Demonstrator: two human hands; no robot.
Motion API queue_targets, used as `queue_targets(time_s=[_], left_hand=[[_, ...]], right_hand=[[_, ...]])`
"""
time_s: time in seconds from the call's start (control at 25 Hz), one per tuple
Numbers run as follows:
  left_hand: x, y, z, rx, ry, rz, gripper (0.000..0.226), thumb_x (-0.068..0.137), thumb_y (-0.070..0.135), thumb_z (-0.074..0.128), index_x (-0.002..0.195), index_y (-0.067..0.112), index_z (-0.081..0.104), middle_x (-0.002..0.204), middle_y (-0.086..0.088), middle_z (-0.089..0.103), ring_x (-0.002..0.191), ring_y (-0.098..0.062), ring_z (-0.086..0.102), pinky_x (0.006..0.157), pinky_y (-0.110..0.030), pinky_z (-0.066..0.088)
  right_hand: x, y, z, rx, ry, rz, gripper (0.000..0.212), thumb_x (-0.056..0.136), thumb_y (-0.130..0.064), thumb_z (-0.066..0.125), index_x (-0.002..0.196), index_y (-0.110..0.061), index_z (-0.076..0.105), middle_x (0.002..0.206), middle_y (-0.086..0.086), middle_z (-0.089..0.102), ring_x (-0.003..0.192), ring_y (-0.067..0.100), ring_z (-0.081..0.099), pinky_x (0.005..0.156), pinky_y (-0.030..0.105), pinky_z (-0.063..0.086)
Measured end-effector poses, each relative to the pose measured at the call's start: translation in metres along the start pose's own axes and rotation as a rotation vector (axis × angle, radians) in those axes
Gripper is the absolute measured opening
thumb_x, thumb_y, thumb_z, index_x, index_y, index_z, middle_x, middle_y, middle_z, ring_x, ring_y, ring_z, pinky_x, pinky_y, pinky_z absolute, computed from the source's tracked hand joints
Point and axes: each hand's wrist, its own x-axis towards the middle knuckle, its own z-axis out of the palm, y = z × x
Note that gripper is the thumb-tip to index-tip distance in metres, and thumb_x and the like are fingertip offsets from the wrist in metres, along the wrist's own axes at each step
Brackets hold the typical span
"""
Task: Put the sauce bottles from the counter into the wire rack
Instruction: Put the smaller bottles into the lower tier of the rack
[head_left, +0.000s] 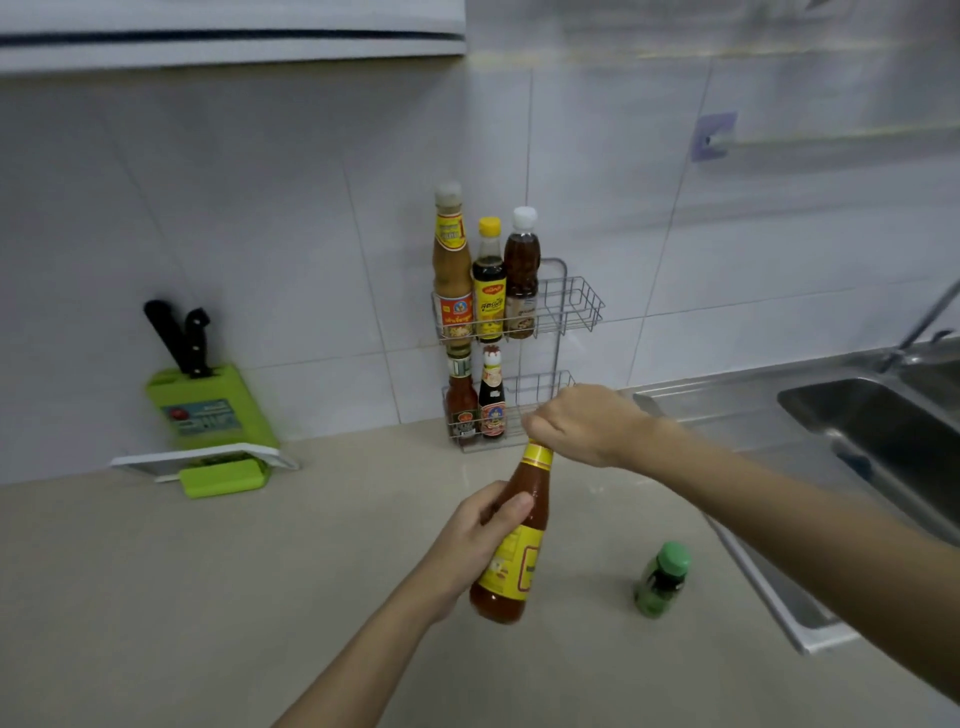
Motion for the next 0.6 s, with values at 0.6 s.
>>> queue_targets(time_s=[0.6], left_hand=[[0.028,0.013,-0.015,-0.231,-0.001,-0.070,0.042,0.096,0.044,0.043,0.123,0.016,0.060,0.112,-0.015,0.071,0.095,-0.028,0.068,0.086,-0.037,0.056]], right_hand=[[0.013,-0.012,0.022,1.413,0.059,0.368,0.032,0.092,-0.041,0.056,0.111,-0.017,0.063,0.105,0.005,0.068,0.097,0.017,0.064,0.084,0.034,0.053]])
